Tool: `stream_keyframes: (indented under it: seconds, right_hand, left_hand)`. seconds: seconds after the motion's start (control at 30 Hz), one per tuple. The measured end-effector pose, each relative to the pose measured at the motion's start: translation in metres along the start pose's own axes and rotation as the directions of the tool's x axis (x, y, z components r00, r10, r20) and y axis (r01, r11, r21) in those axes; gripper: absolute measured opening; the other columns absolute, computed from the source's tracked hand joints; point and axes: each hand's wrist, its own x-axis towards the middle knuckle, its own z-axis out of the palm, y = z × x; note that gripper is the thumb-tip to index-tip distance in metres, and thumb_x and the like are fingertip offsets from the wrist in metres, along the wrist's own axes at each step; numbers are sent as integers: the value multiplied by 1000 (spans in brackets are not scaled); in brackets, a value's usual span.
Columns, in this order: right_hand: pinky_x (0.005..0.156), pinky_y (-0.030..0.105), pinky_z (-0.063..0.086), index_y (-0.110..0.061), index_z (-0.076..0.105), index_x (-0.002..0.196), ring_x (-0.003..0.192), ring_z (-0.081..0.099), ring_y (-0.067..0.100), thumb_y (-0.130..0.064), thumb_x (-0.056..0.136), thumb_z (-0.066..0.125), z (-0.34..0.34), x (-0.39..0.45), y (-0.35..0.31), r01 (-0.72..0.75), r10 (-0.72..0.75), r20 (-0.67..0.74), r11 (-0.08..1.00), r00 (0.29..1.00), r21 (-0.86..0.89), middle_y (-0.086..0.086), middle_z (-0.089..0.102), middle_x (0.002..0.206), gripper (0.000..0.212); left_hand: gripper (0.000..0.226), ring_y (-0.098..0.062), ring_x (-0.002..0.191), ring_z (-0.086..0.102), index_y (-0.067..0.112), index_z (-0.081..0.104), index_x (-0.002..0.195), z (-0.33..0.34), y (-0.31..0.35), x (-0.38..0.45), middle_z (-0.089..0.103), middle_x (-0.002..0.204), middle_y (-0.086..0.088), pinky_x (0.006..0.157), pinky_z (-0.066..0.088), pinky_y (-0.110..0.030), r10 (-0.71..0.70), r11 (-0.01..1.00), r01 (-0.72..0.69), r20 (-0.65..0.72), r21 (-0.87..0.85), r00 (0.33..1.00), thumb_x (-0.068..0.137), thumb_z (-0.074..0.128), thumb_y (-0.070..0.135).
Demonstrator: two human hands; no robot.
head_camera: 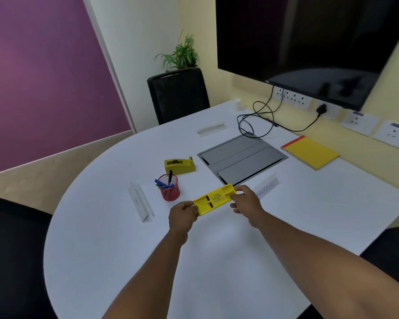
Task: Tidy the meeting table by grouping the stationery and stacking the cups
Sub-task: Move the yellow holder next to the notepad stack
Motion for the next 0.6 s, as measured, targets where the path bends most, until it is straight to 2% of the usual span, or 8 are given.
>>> stream_keyframes:
  seconds: [0.1,0.2,0.3,0.47,0.6]
  right_hand:
    - [69,33,60,-17,59,115,76,70,23,-19,91,64,-9,7,-1,-41,40,9,990,999,138,16,70,105,25]
    - [68,33,60,-16,58,117,75,71,24,-19,90,67,-19,22,-3,-74,82,-13,947,997,313,14,70,102,29]
    - [66,31,58,-17,56,120,80,73,23,-24,93,67,-30,37,-5,-104,114,13,846,993,522,11,71,102,30]
    - [68,30,59,-17,69,108,91,75,23,-44,93,62,-62,64,-2,-106,60,98,801,993,589,5,77,98,32]
    - [76,34,57,-16,69,113,98,73,25,-41,92,63,-96,91,2,-81,26,103,812,994,578,8,76,106,34]
  left_hand:
    - [16,-29,84,69,8,71,104,16,2,4,72,96,-16,83,58,-42,37,995,-45,87,89,995,91,62,9]
    - [15,-25,77,66,5,71,102,34,9,12,71,89,-16,83,58,-44,80,982,-104,154,158,985,93,60,9]
    - [12,-22,77,67,10,70,98,59,22,24,71,89,-14,80,59,-38,99,981,-123,155,153,983,95,58,9]
    - [14,-21,76,66,11,70,98,118,41,52,70,83,-9,79,59,-37,108,985,-125,137,121,985,96,57,7]
    - [13,-21,75,66,6,70,100,172,49,69,69,80,-10,77,60,-33,89,992,-102,160,80,983,95,57,7]
